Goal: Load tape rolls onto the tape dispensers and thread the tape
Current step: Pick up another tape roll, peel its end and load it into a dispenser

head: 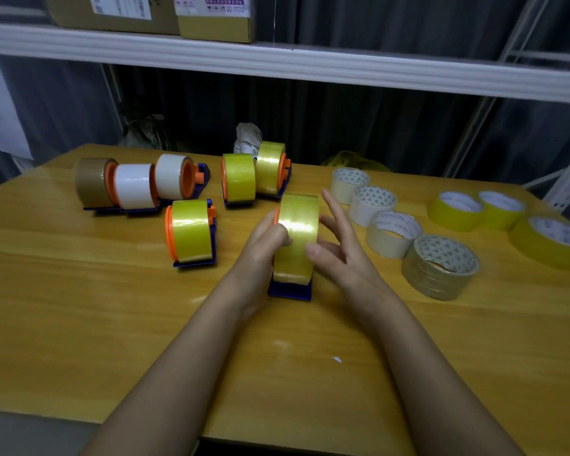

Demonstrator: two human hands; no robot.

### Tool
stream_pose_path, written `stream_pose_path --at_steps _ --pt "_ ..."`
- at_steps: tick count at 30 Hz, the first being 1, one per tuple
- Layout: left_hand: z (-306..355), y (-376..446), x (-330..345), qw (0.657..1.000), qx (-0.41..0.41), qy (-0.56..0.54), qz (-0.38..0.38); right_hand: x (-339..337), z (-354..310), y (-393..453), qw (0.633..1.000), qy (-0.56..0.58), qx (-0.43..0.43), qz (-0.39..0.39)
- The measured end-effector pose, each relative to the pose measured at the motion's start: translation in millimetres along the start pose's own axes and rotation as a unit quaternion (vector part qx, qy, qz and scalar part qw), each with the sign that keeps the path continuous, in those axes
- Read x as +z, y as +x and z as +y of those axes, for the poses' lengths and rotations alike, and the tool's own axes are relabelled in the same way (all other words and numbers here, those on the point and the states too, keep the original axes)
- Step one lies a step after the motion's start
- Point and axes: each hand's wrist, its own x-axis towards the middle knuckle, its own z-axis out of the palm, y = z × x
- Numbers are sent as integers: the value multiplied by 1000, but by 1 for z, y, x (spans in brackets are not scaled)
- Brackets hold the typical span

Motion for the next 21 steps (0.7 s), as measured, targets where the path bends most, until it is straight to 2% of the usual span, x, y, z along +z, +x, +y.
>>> stream_pose_path --at_steps 2,5,11,16,21 --pt "0 1 -2 999 -6 -28 14 0 0 -2 1000 -4 -8 -21" --pt "0 0 -2 999 -5 -36 8 2 -1 -1 1000 -19 -18 -5" --pt "-3 0 -1 1000 9 17 -16 2 2 3 1000 -9 16 16" --pt "-5 -1 1 1000 10 18 -5 3 3 6 998 -1 43 35" --pt "-3 1 -2 1000 9 0 17 1 -1 2 1000 17 5 -9"
